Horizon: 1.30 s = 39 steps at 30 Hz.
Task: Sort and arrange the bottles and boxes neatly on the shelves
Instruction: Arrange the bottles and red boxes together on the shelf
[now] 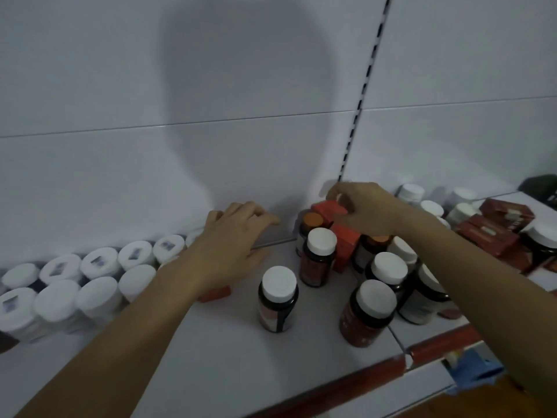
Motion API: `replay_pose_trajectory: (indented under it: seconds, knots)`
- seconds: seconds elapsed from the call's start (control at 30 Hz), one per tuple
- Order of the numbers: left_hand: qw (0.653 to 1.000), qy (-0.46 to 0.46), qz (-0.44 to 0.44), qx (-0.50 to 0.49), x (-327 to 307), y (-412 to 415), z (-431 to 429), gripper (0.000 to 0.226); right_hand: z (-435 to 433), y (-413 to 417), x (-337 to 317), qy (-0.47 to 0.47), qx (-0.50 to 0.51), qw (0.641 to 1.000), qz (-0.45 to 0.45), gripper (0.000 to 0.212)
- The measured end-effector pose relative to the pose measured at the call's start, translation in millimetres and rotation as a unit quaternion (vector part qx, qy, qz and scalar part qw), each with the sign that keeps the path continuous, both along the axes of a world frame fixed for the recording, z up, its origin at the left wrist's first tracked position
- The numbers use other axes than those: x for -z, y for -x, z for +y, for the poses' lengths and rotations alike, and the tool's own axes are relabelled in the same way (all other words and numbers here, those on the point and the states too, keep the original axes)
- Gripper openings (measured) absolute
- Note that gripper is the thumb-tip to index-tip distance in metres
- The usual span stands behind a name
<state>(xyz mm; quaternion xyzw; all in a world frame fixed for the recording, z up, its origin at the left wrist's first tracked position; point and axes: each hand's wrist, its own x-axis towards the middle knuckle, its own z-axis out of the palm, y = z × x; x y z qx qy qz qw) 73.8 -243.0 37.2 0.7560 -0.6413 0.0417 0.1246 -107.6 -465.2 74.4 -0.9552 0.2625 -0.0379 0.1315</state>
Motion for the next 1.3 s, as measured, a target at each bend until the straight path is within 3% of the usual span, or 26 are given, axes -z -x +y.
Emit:
replay_pose_trajectory:
  seconds: [0.07,0.13,0.27,0.43,0.7,0.83,0.9,1.1,1.3]
  knots:
    - [0.999,-0.011,-0.037,0.018,-2,10,-28,0.079,-5,14,-1,-0.016,-0.02,0.997,0.068,0.036]
    - [0.997,-0.035,-0.059,0.047,-9,18,-60,0.091,-4,24,2,-0.031,-0.035,0.996,0.076,0.034]
    - [0.99,-0.094,-0.01,0.109,-30,27,-124,0.074,-1,29,20,0.014,-0.033,0.998,0.053,0.052]
    - [0.965,-0.199,-0.074,0.153,-34,38,-169,0.052,-3,38,29,0.012,-0.046,0.999,-0.006,0.071]
    - [0.962,-0.217,-0.058,0.157,-32,42,-182,0.049,-17,49,33,0.006,-0.079,0.996,-0.043,0.06]
    - [0.958,-0.243,-0.038,0.144,-34,45,-184,0.039,-26,47,24,0.0,-0.071,0.994,-0.088,0.022]
    - [0.956,-0.259,-0.026,0.132,-35,47,-186,0.038,-34,46,14,-0.009,-0.036,0.993,-0.111,0.015]
    - [0.959,-0.249,-0.006,0.135,-29,45,-186,0.051,-60,51,-6,-0.017,0.007,0.99,-0.14,0.024]
    - [0.977,-0.172,0.033,0.125,-24,39,-174,0.05,-59,49,6,-0.031,-0.046,0.997,-0.057,0.019]
